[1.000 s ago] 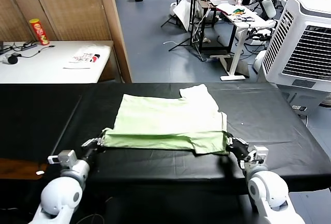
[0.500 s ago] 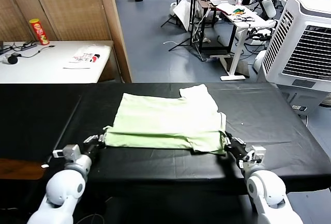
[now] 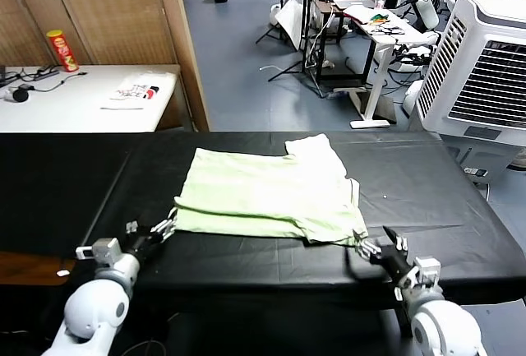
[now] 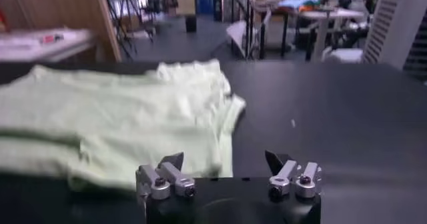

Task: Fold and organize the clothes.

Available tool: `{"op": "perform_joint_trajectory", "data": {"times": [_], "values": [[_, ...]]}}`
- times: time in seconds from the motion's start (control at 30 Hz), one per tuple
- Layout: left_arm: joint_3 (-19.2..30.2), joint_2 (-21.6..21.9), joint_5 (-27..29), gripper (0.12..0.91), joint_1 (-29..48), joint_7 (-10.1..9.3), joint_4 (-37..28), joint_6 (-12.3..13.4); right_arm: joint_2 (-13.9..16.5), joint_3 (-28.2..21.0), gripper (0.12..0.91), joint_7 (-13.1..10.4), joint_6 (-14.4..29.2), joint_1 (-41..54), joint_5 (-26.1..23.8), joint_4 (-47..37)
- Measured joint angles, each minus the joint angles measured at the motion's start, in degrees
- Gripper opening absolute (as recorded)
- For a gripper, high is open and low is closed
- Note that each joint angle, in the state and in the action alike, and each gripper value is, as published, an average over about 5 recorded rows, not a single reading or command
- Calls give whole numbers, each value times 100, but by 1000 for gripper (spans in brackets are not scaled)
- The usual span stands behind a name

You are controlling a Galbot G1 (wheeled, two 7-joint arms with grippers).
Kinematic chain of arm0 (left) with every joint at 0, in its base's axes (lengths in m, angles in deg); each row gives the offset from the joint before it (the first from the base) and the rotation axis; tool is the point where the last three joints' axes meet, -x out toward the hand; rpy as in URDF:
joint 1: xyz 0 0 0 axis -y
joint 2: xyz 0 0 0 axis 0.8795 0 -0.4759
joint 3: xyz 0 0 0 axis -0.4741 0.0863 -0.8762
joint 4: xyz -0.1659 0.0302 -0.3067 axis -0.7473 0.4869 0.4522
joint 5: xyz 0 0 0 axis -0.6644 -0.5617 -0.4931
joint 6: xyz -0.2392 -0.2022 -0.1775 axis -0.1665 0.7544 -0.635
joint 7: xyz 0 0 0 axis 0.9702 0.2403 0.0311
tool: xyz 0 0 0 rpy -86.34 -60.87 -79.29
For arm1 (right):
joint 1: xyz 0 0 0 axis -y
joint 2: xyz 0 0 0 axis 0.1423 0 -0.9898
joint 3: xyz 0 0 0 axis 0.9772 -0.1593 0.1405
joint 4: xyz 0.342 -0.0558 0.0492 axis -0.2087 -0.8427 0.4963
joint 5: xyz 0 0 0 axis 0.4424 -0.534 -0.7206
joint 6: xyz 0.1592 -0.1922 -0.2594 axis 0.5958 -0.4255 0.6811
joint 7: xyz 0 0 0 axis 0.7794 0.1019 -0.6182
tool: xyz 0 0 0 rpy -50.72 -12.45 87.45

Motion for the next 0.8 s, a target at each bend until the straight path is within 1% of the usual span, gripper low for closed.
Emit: {"op": "perform_joint_trajectory", "data": {"times": [0.07,0.3,0.53,0.6,0.63,0.73,0.8], "values": [[0,-19,13,798,-32,14,-34,6,-1,-52,687,24,19,-4,-60,16],[7,-33,-69,798,14,19,-157,-6,-32,-185,536,7,26,116,-135,-91],[30,-27,-326,785,133,60,-325,-119,-83,-243,261,-42,14,227,-144,-200],[38,-25,-357,741,155,76,-358,-143,-87,-258,205,-78,-2,246,-140,-203],[41,-25,-376,704,160,80,-366,-154,-87,-263,175,-103,-17,250,-137,-200],[44,-22,-421,536,151,86,-361,-176,-81,-261,130,-193,-114,231,-123,-162],[44,-20,-438,402,115,87,-327,-189,-66,-239,124,-255,-217,192,-111,-111]]}}
